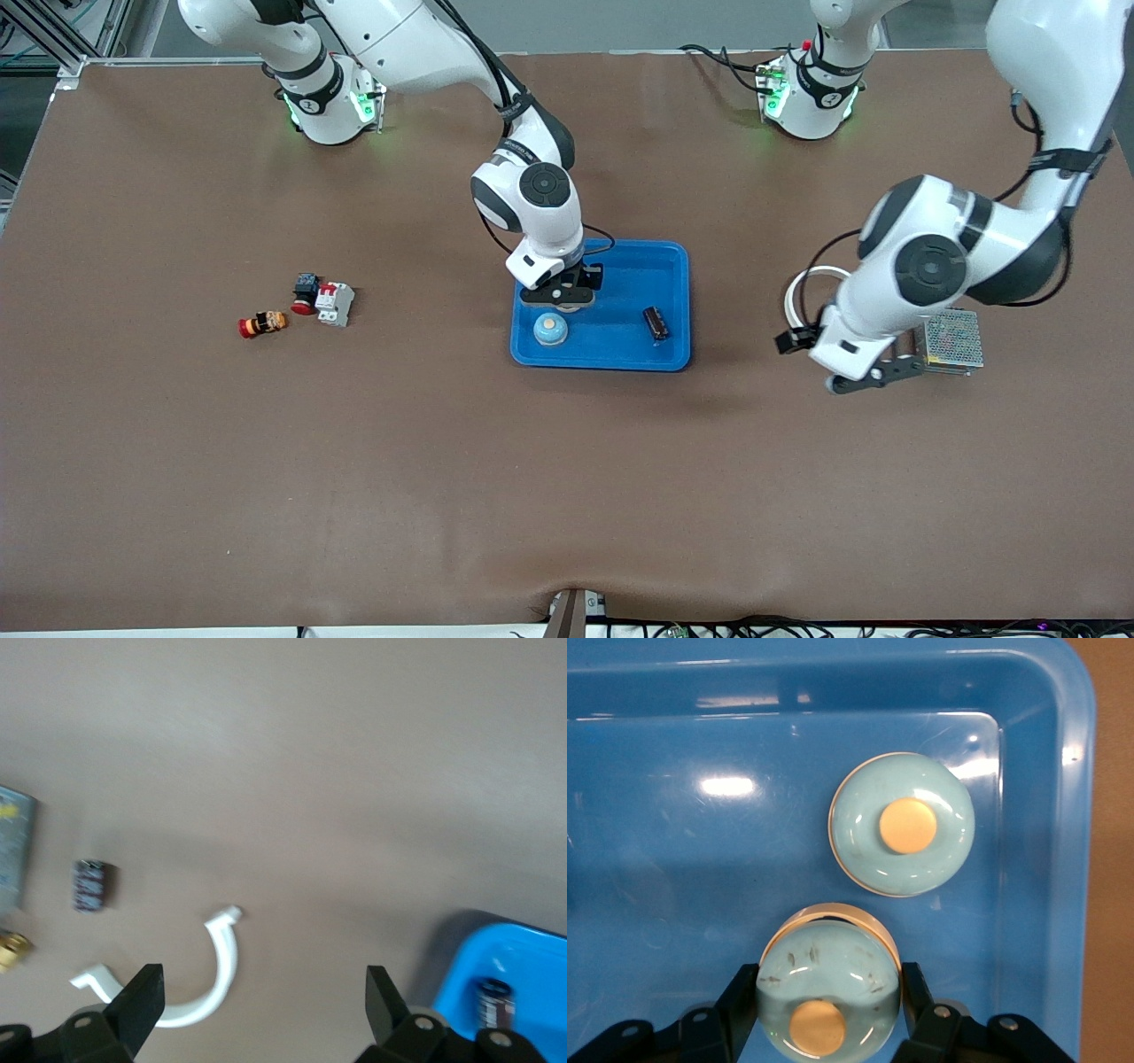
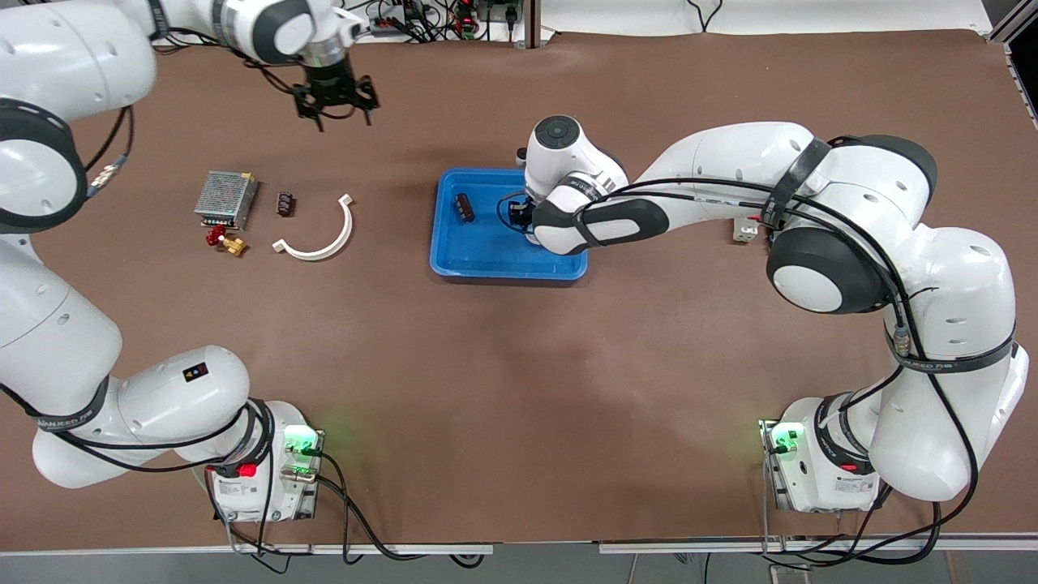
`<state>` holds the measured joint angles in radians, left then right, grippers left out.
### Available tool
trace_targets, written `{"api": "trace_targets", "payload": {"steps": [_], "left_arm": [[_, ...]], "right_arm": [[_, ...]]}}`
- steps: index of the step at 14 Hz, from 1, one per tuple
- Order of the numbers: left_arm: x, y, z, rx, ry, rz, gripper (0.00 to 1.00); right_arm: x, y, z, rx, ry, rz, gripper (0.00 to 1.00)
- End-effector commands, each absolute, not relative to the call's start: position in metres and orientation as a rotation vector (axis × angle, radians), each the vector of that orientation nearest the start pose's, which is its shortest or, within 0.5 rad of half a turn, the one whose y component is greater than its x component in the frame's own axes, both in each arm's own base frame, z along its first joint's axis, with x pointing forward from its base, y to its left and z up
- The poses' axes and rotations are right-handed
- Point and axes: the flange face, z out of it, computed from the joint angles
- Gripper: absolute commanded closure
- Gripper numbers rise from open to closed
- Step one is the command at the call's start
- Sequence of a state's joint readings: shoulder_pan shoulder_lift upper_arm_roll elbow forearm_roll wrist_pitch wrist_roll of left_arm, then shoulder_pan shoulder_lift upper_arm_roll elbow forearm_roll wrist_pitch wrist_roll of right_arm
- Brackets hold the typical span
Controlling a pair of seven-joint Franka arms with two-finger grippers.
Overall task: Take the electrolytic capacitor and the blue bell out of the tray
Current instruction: 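Grasp the bell with the right gripper while the left gripper takes the capacitor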
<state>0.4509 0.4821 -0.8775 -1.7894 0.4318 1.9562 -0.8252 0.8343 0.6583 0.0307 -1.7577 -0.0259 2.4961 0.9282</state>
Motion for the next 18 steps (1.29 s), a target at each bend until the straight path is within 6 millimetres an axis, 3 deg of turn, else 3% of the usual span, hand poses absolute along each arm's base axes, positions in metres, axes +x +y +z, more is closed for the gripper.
{"api": "trace_targets", "payload": {"steps": [1, 4, 7, 11, 14, 18], "left_arm": [[0.589, -0.225, 0.349, -3.03, -0.438, 0.164, 0.0], [0.579, -0.259, 0.336, -3.035, -0.54, 0.17, 0.0], [0.568, -0.297, 0.316, -3.06, -0.652, 0.174, 0.0], [0.549, -0.345, 0.29, -3.076, -0.756, 0.188, 0.04], [0.535, -0.366, 0.259, -3.041, -0.758, 0.184, 0.15], [0.528, -0.375, 0.229, -3.007, -0.798, 0.191, 0.29]], "right_arm": [[0.438, 0.507, 0.238, -3.101, 0.077, -0.078, 0.49], [0.453, 0.485, 0.281, -3.132, 0.051, -0.048, 0.49], [0.477, 0.45, 0.318, -3.152, 0.009, -0.024, 0.49], [0.514, 0.398, 0.351, -3.147, -0.028, -0.016, 0.49], [0.556, 0.331, 0.363, -3.111, -0.168, 0.013, 0.49], [0.605, 0.224, 0.363, -3.062, -0.381, 0.038, 0.49]]}}
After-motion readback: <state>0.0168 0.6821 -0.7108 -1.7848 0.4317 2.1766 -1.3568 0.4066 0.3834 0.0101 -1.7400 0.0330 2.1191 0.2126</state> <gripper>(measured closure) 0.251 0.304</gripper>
